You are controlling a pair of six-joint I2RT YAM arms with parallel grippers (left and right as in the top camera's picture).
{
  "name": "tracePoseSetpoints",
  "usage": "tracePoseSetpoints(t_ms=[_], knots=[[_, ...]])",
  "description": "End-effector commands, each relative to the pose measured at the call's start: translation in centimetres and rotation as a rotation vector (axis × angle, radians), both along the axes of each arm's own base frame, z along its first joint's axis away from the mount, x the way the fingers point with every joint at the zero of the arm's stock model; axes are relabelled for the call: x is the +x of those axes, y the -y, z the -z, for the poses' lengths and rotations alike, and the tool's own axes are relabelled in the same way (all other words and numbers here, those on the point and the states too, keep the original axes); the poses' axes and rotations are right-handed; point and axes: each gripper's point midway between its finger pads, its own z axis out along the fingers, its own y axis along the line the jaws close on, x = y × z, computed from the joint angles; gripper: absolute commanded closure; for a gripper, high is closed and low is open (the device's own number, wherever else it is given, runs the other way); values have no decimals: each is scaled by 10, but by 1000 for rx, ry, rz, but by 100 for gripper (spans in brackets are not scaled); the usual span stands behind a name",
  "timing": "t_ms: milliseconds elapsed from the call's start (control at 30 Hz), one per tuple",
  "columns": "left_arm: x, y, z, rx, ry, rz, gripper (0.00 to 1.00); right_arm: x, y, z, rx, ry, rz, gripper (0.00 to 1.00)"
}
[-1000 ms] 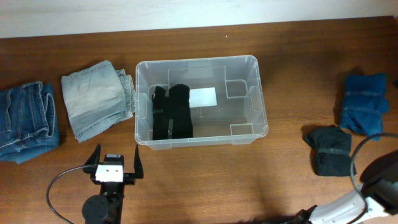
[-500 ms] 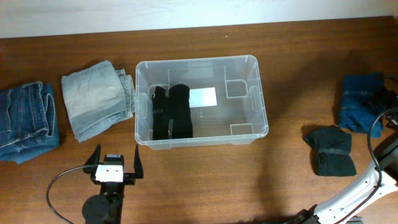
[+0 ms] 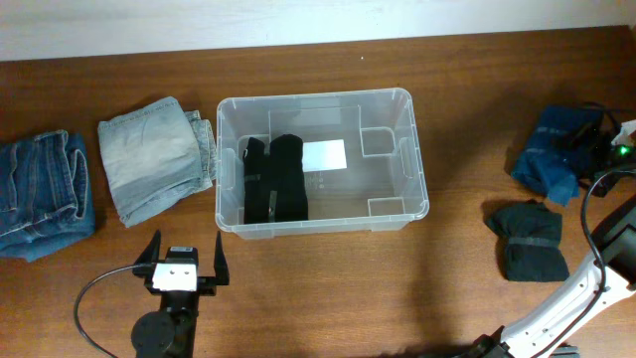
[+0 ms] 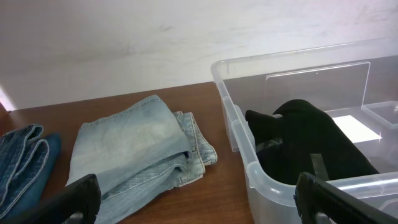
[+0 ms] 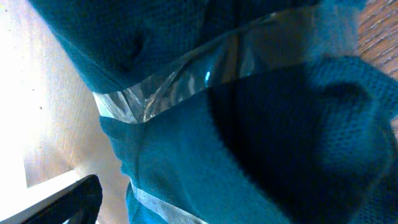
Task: Pack container
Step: 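Move the right gripper to the teal-blue garment and grasp it, then lift the teal-blue garment and carry it into the box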
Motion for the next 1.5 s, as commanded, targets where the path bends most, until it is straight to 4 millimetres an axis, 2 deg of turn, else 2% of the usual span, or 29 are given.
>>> tracePoseSetpoints(t_ms=[0, 100, 333, 400, 500, 667, 700, 767, 833, 900, 1033, 1200, 1267, 1367, 1467], knots=[[0, 0, 0, 9, 6, 6, 0, -7, 6, 14, -71, -42, -53, 1], [0, 0, 1, 9, 6, 6, 0, -18, 19, 24, -160, -124, -56, 1], [0, 0, 0, 9, 6, 6, 0, -4, 21, 24, -216, -86, -89, 2], [0, 0, 0, 9, 6, 6, 0, 2, 17, 24, -227, -76, -102, 10], [0, 0, 1, 9, 6, 6, 0, 9, 10, 24, -244, -62, -143, 40], [0, 0, 1, 9, 5, 6, 0, 9, 8, 28, -289, -108, -163, 51], [0, 0, 1, 9, 6, 6, 0, 9, 7, 29, -289, -112, -165, 56], [0, 0, 1, 9, 6, 6, 0, 8, 6, 28, -279, -116, -155, 78], [0, 0, 1, 9, 5, 6, 0, 7, 6, 27, -259, -131, -122, 95], [0, 0, 1, 9, 6, 5, 0, 8, 5, 21, -247, -134, -107, 96], [0, 0, 1, 9, 6, 5, 0, 20, 0, -10, -212, -79, -114, 96], [0, 0, 1, 9, 6, 6, 0, 42, -18, -84, -185, 58, -146, 96], [0, 0, 1, 9, 6, 6, 0, 50, -35, -117, -177, 114, -175, 96], [0, 0, 0, 8, 6, 6, 0, 53, -65, -157, -194, 157, -232, 96], [0, 0, 1, 9, 6, 5, 0, 50, -107, -196, -201, 186, -301, 96]])
